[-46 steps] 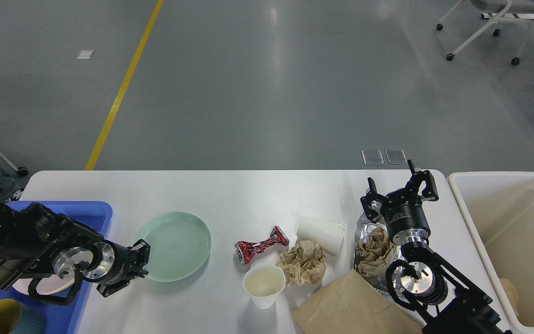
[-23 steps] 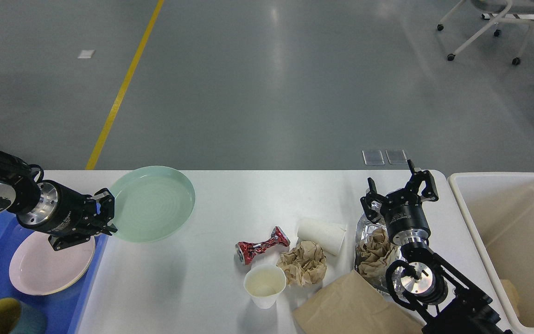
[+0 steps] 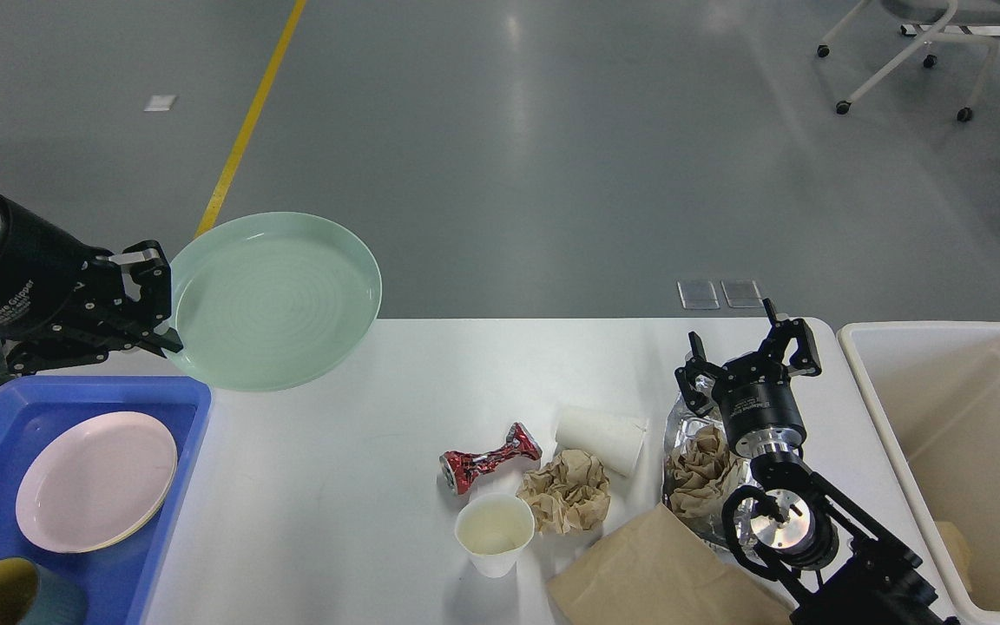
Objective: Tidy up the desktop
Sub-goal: 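Lift the pale green plate and move it over the blue tray, then lower the green plate onto the pink plate and release, then raise the left gripper away from the tray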
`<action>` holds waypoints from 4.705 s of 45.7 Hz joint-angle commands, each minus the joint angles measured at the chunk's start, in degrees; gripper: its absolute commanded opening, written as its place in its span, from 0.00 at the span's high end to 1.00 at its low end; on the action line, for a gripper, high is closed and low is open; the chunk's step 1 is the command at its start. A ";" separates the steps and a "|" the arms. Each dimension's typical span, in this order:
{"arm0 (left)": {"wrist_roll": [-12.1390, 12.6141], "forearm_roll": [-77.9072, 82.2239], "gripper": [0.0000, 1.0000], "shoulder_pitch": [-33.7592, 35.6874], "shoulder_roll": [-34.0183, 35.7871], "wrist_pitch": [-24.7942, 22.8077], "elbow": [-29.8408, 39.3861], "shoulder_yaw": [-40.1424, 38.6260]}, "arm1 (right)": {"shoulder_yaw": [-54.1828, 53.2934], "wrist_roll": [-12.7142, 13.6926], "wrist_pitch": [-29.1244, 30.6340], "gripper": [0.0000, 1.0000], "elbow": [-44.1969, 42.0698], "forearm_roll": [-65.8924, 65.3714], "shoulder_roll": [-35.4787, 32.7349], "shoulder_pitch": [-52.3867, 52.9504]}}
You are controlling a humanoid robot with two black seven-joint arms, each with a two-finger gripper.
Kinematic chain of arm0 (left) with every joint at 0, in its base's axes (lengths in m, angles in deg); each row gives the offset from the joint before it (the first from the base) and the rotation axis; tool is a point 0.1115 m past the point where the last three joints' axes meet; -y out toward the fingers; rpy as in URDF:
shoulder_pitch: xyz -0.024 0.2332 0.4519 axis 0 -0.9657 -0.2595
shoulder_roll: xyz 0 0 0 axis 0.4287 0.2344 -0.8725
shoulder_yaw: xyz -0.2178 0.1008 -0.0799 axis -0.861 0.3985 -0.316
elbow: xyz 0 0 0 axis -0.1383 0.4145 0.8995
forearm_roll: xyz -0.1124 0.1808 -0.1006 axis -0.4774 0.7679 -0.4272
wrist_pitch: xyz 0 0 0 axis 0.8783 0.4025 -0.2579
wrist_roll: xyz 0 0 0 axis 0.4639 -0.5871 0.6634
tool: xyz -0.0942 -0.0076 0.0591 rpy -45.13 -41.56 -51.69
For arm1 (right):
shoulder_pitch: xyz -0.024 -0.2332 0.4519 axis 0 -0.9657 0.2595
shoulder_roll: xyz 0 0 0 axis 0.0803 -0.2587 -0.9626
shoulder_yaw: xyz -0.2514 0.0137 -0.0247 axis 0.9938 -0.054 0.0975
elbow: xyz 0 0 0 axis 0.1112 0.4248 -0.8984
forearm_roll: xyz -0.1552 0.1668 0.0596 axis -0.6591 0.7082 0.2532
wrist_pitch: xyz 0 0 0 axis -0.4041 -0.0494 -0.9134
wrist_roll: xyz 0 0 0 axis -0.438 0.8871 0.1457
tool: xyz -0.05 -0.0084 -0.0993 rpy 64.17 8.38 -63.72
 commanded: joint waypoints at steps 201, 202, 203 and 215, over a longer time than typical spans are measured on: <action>-14.77 19.06 0.04 -97.40 16.70 5.97 -53.97 -117.51 | 0.00 0.00 0.00 0.00 0.00 0.05 0.00 -0.06; -14.68 19.06 0.04 -98.19 16.17 6.23 -53.97 -118.48 | 0.00 0.00 0.00 0.00 0.00 0.05 0.00 -0.06; -14.68 19.06 0.04 -98.89 15.56 6.32 -53.97 -119.62 | 0.00 0.00 0.00 0.00 0.00 0.05 0.00 -0.06; -14.77 19.14 0.04 -109.52 10.64 12.47 -53.79 -136.40 | 0.00 0.00 0.00 0.00 0.09 0.05 0.00 -0.06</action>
